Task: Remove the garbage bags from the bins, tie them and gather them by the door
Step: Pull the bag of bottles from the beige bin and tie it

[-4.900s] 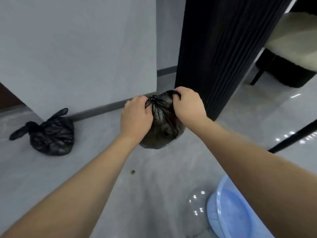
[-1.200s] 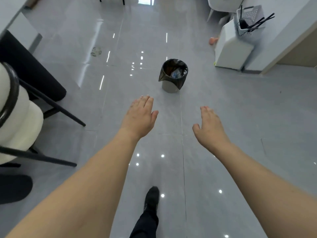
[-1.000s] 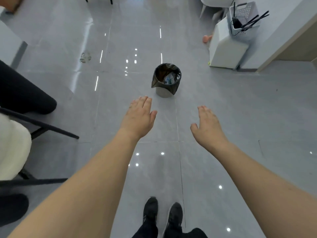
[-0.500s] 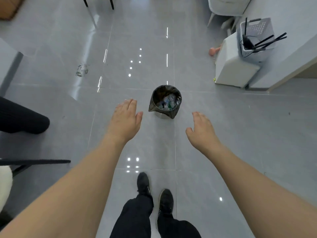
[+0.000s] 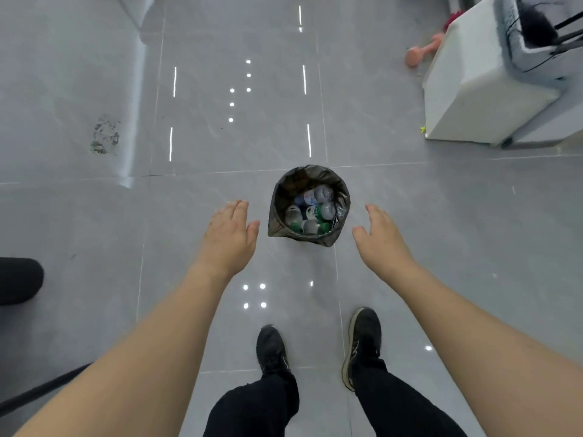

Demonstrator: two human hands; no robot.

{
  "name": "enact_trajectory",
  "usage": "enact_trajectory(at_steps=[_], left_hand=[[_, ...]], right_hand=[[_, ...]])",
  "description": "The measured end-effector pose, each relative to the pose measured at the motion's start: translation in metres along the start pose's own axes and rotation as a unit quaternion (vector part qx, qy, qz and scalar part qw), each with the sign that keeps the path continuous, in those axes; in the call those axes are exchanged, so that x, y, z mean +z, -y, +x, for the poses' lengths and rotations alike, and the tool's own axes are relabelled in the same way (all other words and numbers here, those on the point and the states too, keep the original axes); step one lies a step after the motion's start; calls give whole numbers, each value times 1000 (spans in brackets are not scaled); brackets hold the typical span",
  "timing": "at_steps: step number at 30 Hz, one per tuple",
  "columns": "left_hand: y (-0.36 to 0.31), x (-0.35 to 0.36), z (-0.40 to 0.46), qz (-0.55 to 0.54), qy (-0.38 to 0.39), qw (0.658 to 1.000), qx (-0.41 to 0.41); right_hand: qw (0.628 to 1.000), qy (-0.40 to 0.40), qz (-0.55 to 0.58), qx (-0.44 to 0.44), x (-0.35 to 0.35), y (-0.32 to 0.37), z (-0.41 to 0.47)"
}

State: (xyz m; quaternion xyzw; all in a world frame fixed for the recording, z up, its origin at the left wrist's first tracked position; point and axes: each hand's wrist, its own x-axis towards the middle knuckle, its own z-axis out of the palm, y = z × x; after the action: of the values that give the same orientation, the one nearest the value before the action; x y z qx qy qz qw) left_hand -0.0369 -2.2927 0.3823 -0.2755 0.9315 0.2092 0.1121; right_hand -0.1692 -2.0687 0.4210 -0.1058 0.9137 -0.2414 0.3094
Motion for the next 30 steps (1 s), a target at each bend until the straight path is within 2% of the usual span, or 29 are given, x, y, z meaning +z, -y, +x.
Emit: enact_trajectory(at_steps=[4,7,8,9,11,12,13,14,17,21,24,30], left_hand=[[31,101,68,-52,1,996,-75],[51,176,117,-171,-16,974,-147],[56,197,136,-236,-24,951,-197],[62,217,157,-319,-26,911,-261],[74,250,193,-493,-4,790,-366],[83,265,210,-559,23,737,-378],[90,278,223,-597,51,708,-374],[97,289,232,-619,74,693,-363],[112,307,238,-619,133,692,-347],[121,320,225,-630,168,687,-319],[124,321,220,-653,188,668,-304],[109,297,227,-630,205,698,-271]], right_hand=[[985,-14,139,98,57,-66,106],[955,-32,246,162,104,-116,180],[949,-27,264,169,120,-132,204],[945,-15,275,175,134,-145,225],[929,3,318,189,159,-167,260],[918,15,347,192,170,-175,278],[905,33,375,197,181,-184,293],[895,50,400,193,192,-193,306],[881,106,419,191,210,-211,316],[853,138,439,245,224,-229,309],[832,170,470,242,230,-241,313],[844,176,455,223,225,-231,310]])
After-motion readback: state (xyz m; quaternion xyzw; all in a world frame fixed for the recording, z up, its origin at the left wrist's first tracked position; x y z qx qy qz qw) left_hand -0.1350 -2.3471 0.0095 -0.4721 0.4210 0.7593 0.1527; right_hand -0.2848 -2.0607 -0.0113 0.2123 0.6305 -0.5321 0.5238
